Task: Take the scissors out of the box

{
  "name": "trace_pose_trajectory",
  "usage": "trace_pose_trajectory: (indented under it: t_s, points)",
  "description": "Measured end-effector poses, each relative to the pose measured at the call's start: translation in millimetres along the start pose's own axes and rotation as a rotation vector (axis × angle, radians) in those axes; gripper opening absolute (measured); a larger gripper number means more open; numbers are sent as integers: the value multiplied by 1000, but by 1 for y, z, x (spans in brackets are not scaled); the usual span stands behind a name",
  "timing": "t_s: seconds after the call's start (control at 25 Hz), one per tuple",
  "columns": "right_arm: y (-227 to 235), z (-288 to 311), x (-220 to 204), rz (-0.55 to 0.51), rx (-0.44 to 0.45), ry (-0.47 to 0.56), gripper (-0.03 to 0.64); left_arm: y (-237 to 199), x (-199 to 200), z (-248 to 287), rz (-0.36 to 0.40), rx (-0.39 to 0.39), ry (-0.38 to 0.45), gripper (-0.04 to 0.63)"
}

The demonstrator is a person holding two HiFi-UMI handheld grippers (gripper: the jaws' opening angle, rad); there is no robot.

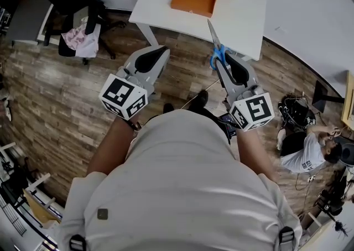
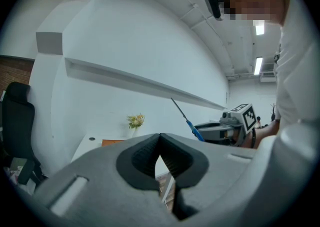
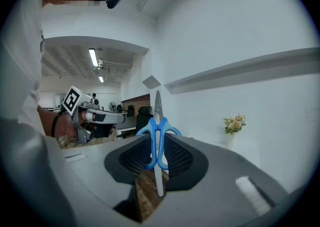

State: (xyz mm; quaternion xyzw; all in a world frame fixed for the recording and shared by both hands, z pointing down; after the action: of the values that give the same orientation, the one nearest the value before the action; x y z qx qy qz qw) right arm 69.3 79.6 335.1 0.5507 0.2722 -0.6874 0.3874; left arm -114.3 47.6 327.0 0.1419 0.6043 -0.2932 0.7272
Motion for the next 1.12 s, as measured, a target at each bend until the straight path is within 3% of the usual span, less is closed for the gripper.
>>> trace_pose_trajectory:
  t_s: [0.52, 1.12]
  points:
    - [-78, -13, -5, 7, -46, 16, 100, -2, -13, -63, 13, -50, 18, 5]
    - [-106, -17, 3, -8, -69, 21, 100, -4, -15, -84, 6, -73, 40, 5]
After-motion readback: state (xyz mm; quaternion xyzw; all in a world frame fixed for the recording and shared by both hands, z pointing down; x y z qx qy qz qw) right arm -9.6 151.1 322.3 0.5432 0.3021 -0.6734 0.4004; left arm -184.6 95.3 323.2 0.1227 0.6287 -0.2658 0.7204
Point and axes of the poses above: the fingertips, and each gripper's own axes: z forward along the fingers, y to its right, x out of its top, the point moved 4 cm from there along -z, backward along the fingers, and after that the axes turned 4 degrees about -y, right-handed, at the moved point
